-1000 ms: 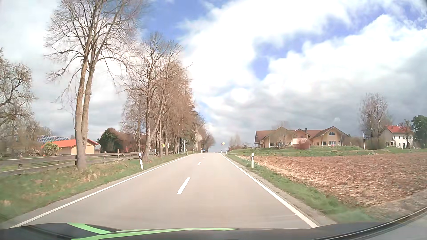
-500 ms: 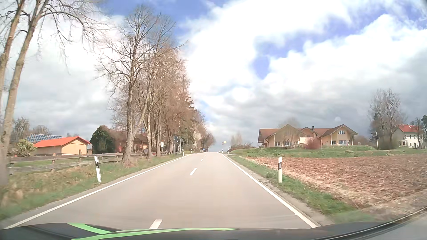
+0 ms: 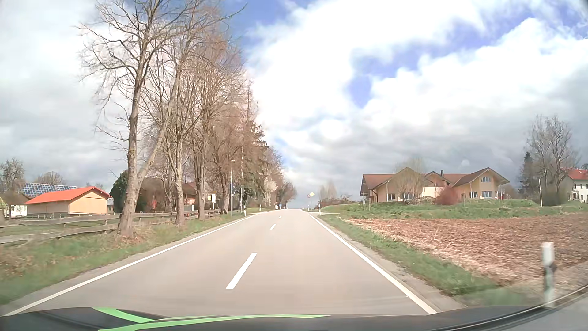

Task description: Follow the waypoints while adhering to traffic rules and regulations

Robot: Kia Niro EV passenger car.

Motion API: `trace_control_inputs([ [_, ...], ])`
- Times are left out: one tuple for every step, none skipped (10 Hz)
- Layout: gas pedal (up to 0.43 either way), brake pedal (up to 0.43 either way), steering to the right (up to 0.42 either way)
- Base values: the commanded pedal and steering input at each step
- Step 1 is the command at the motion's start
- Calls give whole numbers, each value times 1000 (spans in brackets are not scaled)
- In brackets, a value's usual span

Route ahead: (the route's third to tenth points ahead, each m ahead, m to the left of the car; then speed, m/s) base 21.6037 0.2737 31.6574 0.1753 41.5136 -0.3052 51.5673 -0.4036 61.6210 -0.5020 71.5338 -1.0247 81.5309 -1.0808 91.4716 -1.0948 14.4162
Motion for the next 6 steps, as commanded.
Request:
trace_control_inputs([
  [350, 0, -2],
  [350, 0, -3],
  [350, 0, -2],
  [350, 0, -2],
  [350, 0, -2],
  [350, 0, -2],
])
